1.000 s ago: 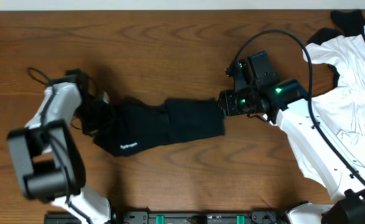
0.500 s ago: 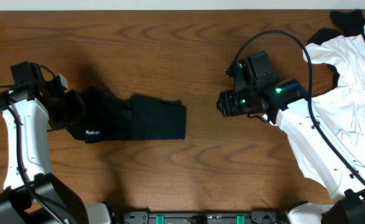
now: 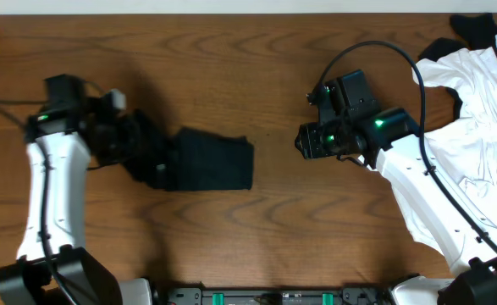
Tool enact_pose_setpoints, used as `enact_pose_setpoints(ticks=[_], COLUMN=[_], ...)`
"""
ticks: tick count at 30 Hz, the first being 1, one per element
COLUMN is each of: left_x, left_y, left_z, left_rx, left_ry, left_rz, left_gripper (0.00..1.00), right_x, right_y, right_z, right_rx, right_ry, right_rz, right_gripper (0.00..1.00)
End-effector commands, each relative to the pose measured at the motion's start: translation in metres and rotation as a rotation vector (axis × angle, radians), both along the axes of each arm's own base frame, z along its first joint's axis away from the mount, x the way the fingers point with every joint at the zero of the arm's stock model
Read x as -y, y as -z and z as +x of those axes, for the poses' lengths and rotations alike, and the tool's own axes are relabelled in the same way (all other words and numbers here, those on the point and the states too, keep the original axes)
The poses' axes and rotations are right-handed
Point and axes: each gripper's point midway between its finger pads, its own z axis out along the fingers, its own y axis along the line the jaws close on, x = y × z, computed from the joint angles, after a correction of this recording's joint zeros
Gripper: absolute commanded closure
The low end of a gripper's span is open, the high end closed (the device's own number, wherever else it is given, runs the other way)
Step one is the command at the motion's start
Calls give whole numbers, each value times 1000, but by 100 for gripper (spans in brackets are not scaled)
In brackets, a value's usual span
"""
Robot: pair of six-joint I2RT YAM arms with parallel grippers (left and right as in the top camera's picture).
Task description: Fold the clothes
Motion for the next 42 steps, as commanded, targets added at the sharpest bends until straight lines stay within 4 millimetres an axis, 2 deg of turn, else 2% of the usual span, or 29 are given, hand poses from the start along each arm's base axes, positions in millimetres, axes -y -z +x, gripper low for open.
enact_pose_setpoints(ticks=[1,10,16,19,23,30,33,36,39,42], left_x=[39,108,142,151,156,156,151,125,90,55], left_y=[-14,6,20,23,23,22,13,-11,-46,-78], left_z=[4,-13,-16,-19,-21,-21,-16,-6,4,7], left_rx=[54,36,34,33,37,38,65,119,196,269], left_ry=[136,397,491,519,536,536,517,444,331,204], left_rz=[49,252,258,258,258,258,267,352,424,425], left_gripper=[93,92,91,83,63,60,61,61,61,57], right_x=[2,2,2,3,3,3,3,-4,-29,-46], right_y=[3,3,3,3,3,3,3,1,-9,-19], right_z=[0,0,0,-1,-1,-1,-1,-3,-11,-11], right_rx=[-2,-7,-9,-12,-12,-13,-12,-16,-1,23], right_ry=[-6,2,4,4,4,4,4,-27,-171,-210], right_rz=[-12,-11,-10,-12,-12,-12,-12,21,132,208], right_gripper=[50,50,50,50,50,50,49,47,45,43])
